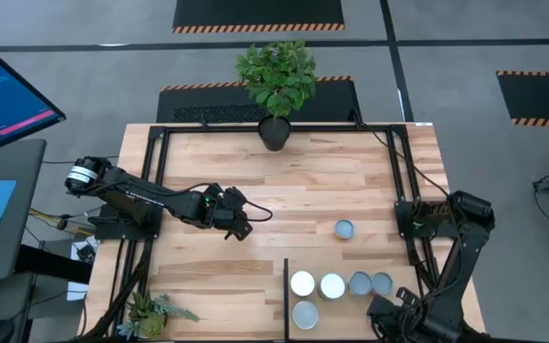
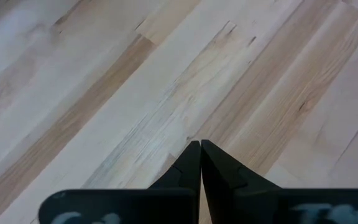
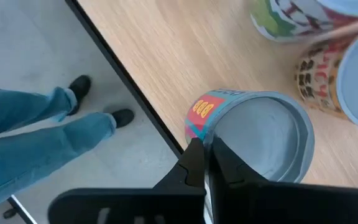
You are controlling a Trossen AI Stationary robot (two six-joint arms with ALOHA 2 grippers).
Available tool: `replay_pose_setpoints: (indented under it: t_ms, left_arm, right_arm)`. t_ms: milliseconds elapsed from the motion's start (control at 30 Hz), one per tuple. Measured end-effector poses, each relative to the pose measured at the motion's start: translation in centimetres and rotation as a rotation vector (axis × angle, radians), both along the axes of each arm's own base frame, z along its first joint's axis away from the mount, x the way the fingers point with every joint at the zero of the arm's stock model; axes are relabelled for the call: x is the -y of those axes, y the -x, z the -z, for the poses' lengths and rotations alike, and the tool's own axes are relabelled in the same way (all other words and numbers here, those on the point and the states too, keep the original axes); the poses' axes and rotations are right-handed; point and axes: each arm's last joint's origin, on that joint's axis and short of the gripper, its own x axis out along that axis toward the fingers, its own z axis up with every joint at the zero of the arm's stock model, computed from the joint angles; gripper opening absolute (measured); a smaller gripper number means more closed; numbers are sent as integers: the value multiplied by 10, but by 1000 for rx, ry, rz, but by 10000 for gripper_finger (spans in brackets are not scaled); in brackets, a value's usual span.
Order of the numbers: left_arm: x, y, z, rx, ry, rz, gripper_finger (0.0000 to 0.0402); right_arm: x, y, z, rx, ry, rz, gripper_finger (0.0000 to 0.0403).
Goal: Pick and place cans onto a shelf
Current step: Put the canned corn on the shelf
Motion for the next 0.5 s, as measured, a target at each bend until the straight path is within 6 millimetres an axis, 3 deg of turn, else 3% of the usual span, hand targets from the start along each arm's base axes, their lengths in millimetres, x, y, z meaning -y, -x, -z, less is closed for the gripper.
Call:
replay_pose_setpoints:
  t_ms: [500]
  left_arm:
    - [0, 0, 0, 0, 3, -1, 0]
  right_arm:
    - [2, -1, 0, -26, -2, -3, 35]
